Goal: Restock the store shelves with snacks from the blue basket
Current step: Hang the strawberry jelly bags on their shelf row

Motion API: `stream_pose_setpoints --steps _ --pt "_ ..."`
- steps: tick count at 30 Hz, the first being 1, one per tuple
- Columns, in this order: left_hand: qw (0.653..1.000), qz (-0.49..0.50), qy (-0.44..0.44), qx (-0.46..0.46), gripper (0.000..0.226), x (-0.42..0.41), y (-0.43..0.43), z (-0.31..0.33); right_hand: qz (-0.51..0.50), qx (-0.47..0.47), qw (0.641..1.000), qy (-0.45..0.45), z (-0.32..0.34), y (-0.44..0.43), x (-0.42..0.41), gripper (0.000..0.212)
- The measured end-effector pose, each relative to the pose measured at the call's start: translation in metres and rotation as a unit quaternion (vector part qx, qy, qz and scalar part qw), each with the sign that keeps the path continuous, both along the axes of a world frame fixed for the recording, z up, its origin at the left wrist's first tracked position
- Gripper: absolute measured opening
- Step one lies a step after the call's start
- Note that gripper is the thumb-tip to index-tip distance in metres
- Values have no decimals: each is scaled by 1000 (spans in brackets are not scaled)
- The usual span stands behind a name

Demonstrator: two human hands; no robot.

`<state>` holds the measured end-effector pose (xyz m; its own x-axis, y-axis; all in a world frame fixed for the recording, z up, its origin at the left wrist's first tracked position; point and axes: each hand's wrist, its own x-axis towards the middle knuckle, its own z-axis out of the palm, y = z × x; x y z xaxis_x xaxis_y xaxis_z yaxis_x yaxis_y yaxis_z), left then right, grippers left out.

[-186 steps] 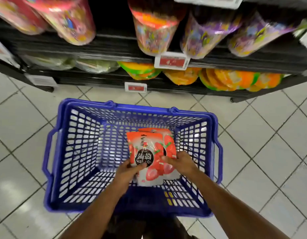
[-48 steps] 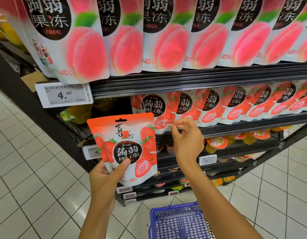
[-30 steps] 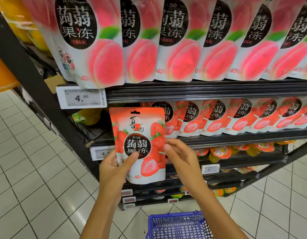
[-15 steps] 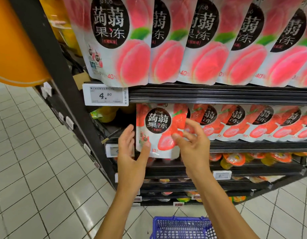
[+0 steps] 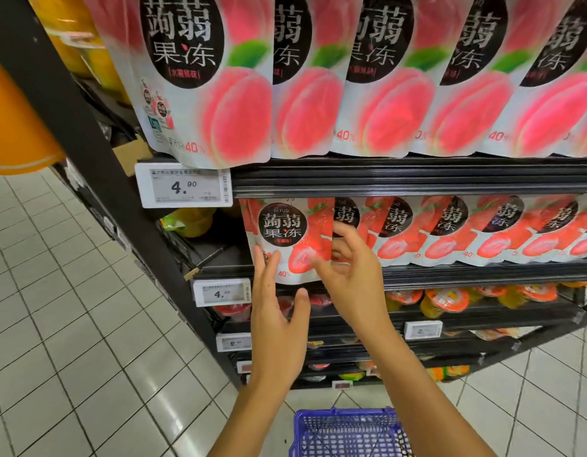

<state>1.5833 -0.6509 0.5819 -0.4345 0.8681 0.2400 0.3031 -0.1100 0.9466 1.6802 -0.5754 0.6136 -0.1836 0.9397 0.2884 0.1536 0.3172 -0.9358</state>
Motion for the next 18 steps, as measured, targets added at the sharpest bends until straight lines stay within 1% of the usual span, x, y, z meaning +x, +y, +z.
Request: stream_pose_setpoints --steps 2,3,5,8,10,13,15,18 --pt "1000 4 -14 5 68 3 2 -1 -17 -3 997 -77 -2 -5 5 44" --pt "1000 4 -26 8 68 4 2 -1 -35 -11 994 -105 -4 -8 5 43" --pt "999 4 -34 16 71 7 4 -1 -77 -19 988 -131 -9 -12 0 36" --pt "998 1 -38 52 75 4 4 1 -114 -13 987 -116 -12 -12 -8 30" --pt "997 -2 -38 69 73 -3 7 1 -127 1 986 -107 -12 -9 -15 31" --pt "998 5 -32 45 76 -11 12 -6 -124 -3 989 -75 -15 -10 -26 40" --pt "999 8 -34 36 82 -12 13 -8 -118 -5 991 -59 -17 -12 -30 42" --pt "999 5 -34 30 84 -10 12 -6 -124 -7 990 -61 -22 -10 -26 34"
